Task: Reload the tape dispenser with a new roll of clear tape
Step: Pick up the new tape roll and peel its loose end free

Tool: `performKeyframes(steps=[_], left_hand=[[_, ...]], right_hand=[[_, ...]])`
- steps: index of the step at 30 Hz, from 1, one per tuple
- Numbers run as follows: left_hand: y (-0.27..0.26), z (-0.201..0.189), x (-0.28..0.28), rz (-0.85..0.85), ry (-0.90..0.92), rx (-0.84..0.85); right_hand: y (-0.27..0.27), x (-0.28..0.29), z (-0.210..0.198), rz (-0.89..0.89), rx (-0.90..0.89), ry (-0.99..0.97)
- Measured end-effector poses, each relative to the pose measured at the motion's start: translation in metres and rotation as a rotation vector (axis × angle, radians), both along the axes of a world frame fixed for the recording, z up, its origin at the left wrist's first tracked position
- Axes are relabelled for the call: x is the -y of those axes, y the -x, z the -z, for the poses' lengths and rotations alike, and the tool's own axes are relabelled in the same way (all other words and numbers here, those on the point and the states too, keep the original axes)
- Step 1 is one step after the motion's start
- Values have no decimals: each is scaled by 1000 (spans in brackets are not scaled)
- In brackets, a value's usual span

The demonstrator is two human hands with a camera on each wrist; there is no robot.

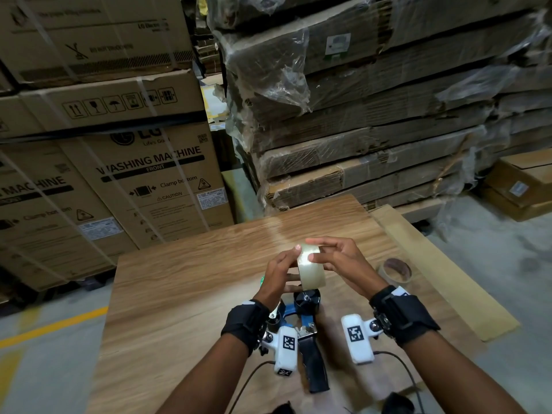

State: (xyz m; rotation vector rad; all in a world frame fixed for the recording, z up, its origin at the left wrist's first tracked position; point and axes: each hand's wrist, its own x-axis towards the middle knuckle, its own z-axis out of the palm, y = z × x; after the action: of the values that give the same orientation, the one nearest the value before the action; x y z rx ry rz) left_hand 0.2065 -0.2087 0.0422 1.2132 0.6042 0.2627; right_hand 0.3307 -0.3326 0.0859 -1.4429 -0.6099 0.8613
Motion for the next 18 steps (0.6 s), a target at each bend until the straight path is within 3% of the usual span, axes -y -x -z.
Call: performKeyframes(steps=[8,13,18], left_hand=[[7,14,-10,105,54,171],[5,13,-6,59,10,124],[3,12,-3,33,-68,56]], right_hand=[[-1,-6,6,120,-13,-43],[3,-8,12,155,50,-38],[2,-3,11,27,4,2]])
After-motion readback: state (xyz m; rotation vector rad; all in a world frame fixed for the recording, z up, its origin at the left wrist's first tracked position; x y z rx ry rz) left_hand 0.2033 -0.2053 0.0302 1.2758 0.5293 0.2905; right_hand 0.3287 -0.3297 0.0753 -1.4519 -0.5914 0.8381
